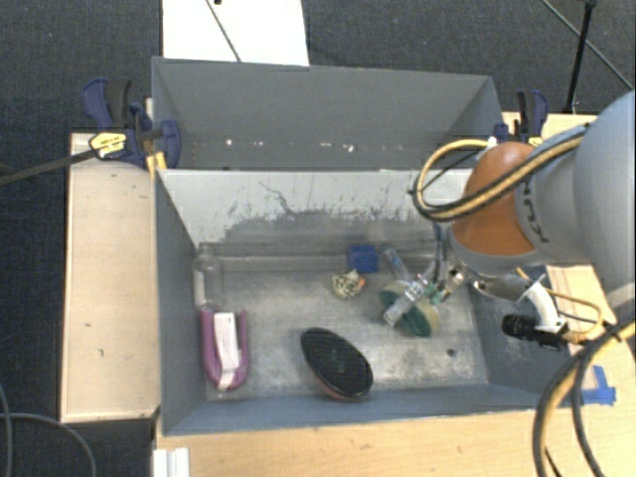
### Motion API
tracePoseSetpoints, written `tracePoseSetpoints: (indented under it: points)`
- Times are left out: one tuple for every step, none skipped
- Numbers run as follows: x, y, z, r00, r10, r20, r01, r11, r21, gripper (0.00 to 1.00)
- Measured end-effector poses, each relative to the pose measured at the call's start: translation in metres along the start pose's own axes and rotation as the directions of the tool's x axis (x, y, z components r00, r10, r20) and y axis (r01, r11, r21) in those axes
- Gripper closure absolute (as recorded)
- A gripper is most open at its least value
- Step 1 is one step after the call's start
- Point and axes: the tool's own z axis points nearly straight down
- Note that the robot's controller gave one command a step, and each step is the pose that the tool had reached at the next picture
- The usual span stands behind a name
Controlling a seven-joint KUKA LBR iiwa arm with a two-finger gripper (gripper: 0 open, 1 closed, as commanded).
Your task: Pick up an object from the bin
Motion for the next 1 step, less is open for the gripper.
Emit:
tracePoseSetpoints:
  points:
    - [-0.0002,0.0,-0.0003,1.0,-0.006,0.001,0.006,1.0,0.0,0.0]
